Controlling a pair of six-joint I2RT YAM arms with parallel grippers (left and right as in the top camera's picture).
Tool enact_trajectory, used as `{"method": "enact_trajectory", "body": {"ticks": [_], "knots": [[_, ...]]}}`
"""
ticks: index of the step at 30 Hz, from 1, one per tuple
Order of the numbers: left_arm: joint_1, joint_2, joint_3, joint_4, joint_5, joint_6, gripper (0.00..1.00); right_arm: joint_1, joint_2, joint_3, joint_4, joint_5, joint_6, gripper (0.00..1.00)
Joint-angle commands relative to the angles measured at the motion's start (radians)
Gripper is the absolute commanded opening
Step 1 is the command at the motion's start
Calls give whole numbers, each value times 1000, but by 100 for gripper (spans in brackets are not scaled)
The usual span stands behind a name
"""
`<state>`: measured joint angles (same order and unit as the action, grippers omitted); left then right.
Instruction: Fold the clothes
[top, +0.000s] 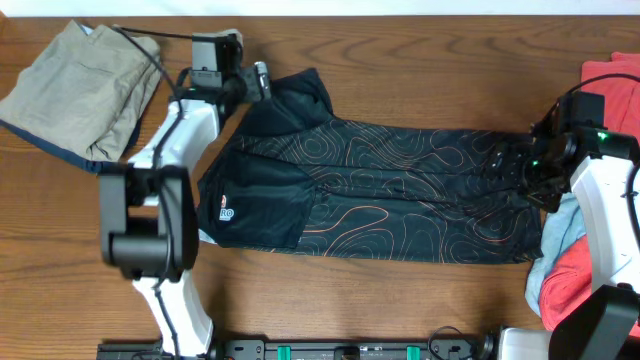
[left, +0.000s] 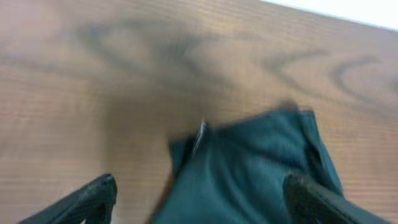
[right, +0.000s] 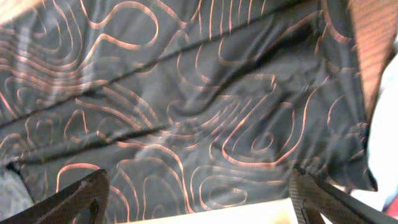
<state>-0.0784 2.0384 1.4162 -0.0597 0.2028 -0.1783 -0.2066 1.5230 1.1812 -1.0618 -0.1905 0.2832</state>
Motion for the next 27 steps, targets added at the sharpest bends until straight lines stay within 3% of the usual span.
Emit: {"method": "enact_trajectory", "body": {"ticks": [1,10,12,15,16,23,27], "knots": [[-8,75,31,99,-11,27,87,-2,-25,9,-22,-51,-8,91],[-61,190,31,154,-5,24,84,-2,-64,10,-41,-53,-7,90],[-68,194,31,145,-5,24,70,-2,-64,10,-36,-53,-8,87],[-69,187,31,123,-5,24,19,-2,-64,10,-10,-32,-7,82],[-66,182,31,115,-5,24,8,-2,-64,10,8,-22,-7,80],[-25,71,31,11,5,-82,6,-2,-61,8,201,59,-7,78],[-7,-29,31,-67,22,-82,6,-2,-33,8,304,115,-7,77]]}}
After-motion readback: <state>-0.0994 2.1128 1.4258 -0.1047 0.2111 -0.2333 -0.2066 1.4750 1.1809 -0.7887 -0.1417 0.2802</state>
